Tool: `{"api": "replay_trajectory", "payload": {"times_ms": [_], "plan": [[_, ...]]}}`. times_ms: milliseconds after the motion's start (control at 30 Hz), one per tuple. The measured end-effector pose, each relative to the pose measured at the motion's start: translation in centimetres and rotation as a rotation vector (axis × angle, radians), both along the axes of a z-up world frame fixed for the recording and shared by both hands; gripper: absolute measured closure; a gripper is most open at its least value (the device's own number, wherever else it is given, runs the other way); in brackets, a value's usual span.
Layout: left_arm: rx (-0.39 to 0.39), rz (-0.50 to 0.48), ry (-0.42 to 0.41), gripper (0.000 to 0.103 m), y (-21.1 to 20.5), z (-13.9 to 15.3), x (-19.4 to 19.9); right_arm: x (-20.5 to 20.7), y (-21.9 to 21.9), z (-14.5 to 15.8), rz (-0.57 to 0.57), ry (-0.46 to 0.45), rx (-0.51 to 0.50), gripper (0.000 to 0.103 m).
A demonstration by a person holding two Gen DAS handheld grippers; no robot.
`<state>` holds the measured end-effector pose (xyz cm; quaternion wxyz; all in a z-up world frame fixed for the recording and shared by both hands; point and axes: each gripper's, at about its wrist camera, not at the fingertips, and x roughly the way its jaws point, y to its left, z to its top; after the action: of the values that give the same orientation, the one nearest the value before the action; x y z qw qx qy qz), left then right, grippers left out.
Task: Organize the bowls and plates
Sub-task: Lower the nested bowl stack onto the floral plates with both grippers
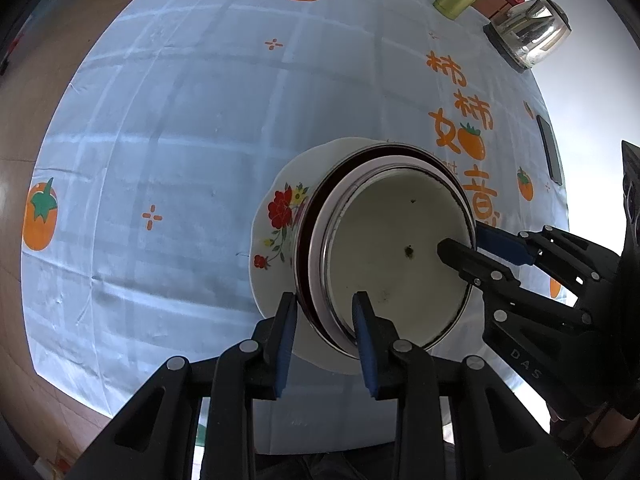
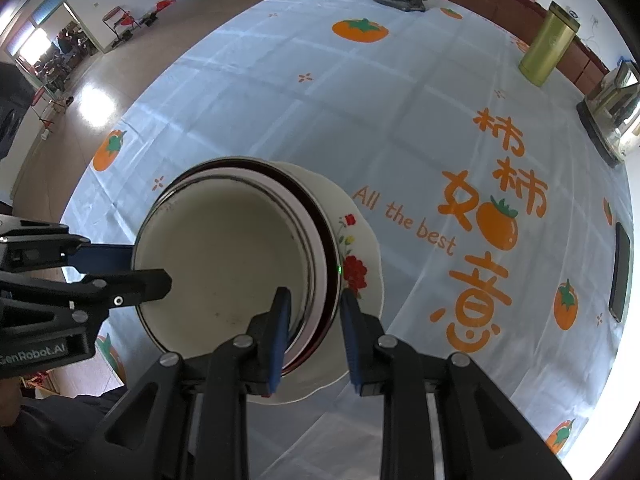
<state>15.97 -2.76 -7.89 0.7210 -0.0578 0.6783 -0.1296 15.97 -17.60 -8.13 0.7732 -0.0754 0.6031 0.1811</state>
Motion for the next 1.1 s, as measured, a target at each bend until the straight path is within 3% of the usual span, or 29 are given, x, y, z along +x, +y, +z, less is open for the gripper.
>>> {"api": "replay_trajectory", "payload": {"times_ms": [1100], "plan": [[-0.008, 0.019, -0.007, 0.072, 0.39, -0.37, -0.32, -0.17, 0.14, 0.29, 0.009, -0.006, 0.003, 0.077]]}}
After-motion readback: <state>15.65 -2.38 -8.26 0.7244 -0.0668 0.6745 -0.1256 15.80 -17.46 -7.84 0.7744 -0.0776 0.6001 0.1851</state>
